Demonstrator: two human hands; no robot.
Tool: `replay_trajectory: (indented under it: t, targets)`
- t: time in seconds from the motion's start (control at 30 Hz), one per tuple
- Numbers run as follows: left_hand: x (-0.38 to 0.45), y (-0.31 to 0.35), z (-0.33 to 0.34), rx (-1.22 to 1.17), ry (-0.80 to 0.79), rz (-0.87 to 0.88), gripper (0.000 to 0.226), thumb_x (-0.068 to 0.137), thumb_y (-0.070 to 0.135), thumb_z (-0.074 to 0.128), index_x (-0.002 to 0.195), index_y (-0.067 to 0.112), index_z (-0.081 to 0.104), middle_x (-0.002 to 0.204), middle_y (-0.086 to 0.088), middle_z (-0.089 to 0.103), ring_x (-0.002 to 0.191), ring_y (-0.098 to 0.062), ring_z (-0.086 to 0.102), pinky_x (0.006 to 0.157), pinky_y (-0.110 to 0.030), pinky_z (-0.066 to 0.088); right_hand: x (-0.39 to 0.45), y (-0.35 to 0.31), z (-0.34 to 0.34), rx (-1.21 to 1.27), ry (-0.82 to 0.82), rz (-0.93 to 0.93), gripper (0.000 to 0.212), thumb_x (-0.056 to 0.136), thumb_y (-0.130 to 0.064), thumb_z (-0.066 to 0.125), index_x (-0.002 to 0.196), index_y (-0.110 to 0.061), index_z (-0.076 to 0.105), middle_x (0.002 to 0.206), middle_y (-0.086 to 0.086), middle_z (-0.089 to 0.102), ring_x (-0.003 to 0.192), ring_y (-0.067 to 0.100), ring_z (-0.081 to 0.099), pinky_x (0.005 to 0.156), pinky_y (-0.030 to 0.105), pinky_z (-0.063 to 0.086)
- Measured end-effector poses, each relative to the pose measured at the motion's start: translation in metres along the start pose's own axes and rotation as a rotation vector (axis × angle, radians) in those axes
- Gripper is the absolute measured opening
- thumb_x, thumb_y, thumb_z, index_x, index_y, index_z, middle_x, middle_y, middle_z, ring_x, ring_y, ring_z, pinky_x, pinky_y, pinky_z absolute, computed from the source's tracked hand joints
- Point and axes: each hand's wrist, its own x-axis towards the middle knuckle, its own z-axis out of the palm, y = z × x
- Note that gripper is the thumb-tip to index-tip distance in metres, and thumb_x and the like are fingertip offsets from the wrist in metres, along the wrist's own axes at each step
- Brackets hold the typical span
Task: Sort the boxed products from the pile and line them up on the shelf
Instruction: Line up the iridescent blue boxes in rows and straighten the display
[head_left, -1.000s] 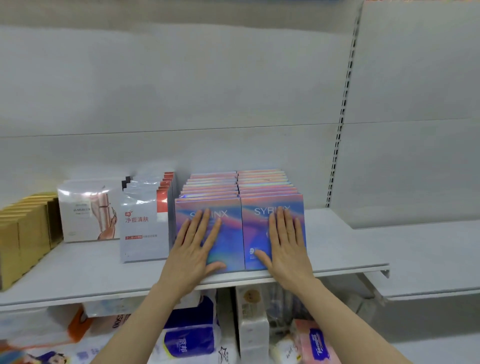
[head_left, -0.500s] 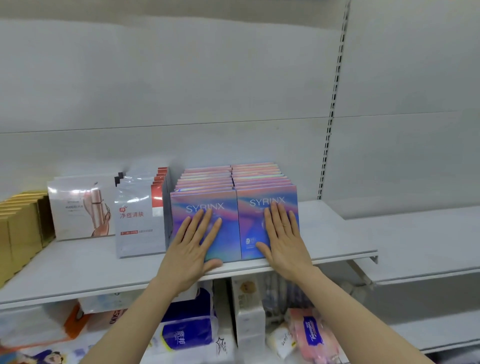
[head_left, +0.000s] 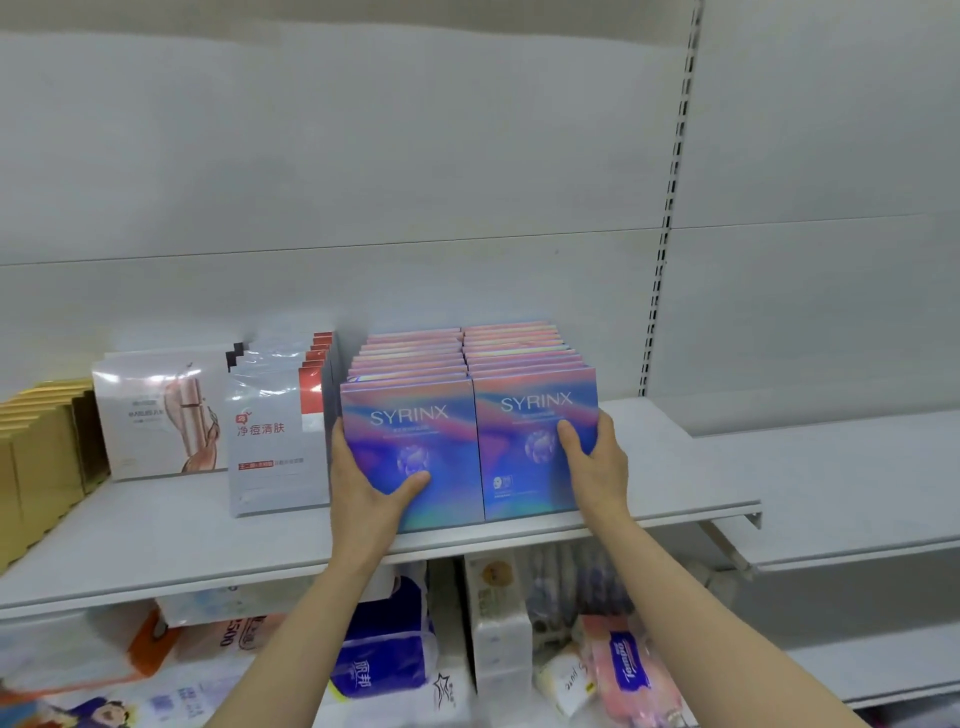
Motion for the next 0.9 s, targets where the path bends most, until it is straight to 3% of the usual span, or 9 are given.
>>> replay_trajectory:
  t: [0.1, 0.23, 0.4, 0.47, 0.53, 0.63, 0.73, 0.8, 0.9]
  targets:
    - [0.000, 0.002, -0.001, -0.040, -0.022, 0.022, 0.107, 0.061, 0.047, 0.089, 0.144, 0.042, 0.021, 0.139, 0.011, 0.046, 0.125, -0.011, 0.052, 0.095, -0.044, 0.054, 0.002, 0.002, -0.003, 0.043, -0.033, 0.002, 0.028, 0.097, -0.034, 0.057, 0.120, -0.020, 0.050, 0.100, -0.019, 0.060, 0.098, 0.009, 0.062, 0.065, 0.009, 0.043]
    - [0.002, 0.004, -0.007, -0.116, -0.031, -0.051, 0.089, 0.060, 0.045, 0.091, 0.133, 0.038, 0.040, 0.126, 0.017, 0.059, 0.109, -0.001, 0.061, 0.092, -0.032, 0.053, 0.002, 0.001, -0.009, 0.118, -0.053, -0.048, 0.031, 0.097, -0.030, 0.058, 0.126, -0.026, 0.049, 0.110, -0.022, 0.060, 0.094, -0.013, 0.058, 0.068, 0.001, 0.043]
    - [0.005, 0.003, -0.012, -0.216, -0.089, -0.182, 0.080, 0.054, 0.053, 0.091, 0.123, 0.033, 0.056, 0.113, 0.009, 0.071, 0.101, -0.013, 0.069, 0.090, -0.046, 0.056, 0.014, 0.002, -0.013, 0.142, -0.083, -0.011, 0.025, 0.099, -0.029, 0.054, 0.120, -0.016, 0.060, 0.102, -0.014, 0.065, 0.105, 0.016, 0.062, 0.066, 0.000, 0.041]
    - [0.004, 0.009, -0.017, -0.198, -0.107, -0.166, 0.080, 0.055, 0.056, 0.090, 0.124, 0.037, 0.054, 0.114, 0.009, 0.070, 0.102, -0.013, 0.069, 0.091, -0.047, 0.056, 0.014, -0.002, -0.015, 0.096, -0.113, -0.025, 0.042, 0.099, -0.034, 0.053, 0.137, -0.017, 0.050, 0.129, -0.006, 0.060, 0.125, 0.019, 0.052, 0.087, 0.004, 0.040]
    - [0.007, 0.026, -0.019, -0.151, -0.046, -0.057, 0.090, 0.058, 0.055, 0.088, 0.135, 0.040, 0.043, 0.127, 0.011, 0.062, 0.114, -0.010, 0.062, 0.096, -0.042, 0.054, 0.014, -0.007, -0.015, -0.081, -0.071, -0.136, 0.074, 0.095, -0.047, 0.050, 0.155, -0.017, 0.020, 0.159, -0.002, 0.026, 0.146, 0.016, 0.025, 0.115, 0.023, 0.025]
    - [0.033, 0.064, -0.019, 0.158, 0.019, 0.269, 0.127, 0.059, 0.067, 0.080, 0.157, 0.030, 0.008, 0.163, 0.006, 0.016, 0.149, -0.012, 0.018, 0.117, -0.033, 0.025, 0.022, -0.018, -0.011, -0.500, 0.008, -0.592, 0.087, 0.096, -0.057, 0.042, 0.155, -0.006, 0.005, 0.164, 0.006, 0.002, 0.151, 0.019, 0.001, 0.122, 0.034, 0.004]
    - [0.070, 0.086, -0.025, 0.754, -0.248, 0.461, 0.148, 0.045, 0.091, 0.062, 0.155, 0.029, -0.014, 0.162, 0.002, -0.023, 0.148, -0.015, -0.020, 0.122, -0.039, 0.001, 0.038, -0.028, -0.008, -0.828, -0.095, -0.852, 0.094, 0.090, -0.065, 0.039, 0.154, -0.002, 0.012, 0.163, 0.012, 0.008, 0.150, 0.026, 0.006, 0.121, 0.044, 0.008]
    - [0.081, 0.085, -0.025, 0.989, -0.436, 0.473, 0.146, 0.044, 0.088, 0.067, 0.156, 0.032, -0.008, 0.164, 0.005, -0.014, 0.150, -0.014, -0.010, 0.122, -0.037, 0.006, 0.044, -0.026, -0.005, -0.956, -0.153, -0.884, 0.096, 0.088, -0.071, 0.037, 0.154, -0.004, 0.018, 0.162, 0.012, 0.012, 0.150, 0.027, 0.010, 0.117, 0.049, 0.014]
    - [0.081, 0.085, -0.019, 1.069, -0.473, 0.478, 0.135, 0.049, 0.082, 0.072, 0.156, 0.034, 0.007, 0.164, 0.009, 0.010, 0.150, -0.014, 0.013, 0.121, -0.035, 0.013, 0.050, -0.020, -0.001, -1.032, -0.156, -0.878, 0.097, 0.087, -0.074, 0.035, 0.153, -0.003, 0.022, 0.162, 0.013, 0.015, 0.150, 0.028, 0.013, 0.117, 0.051, 0.014]
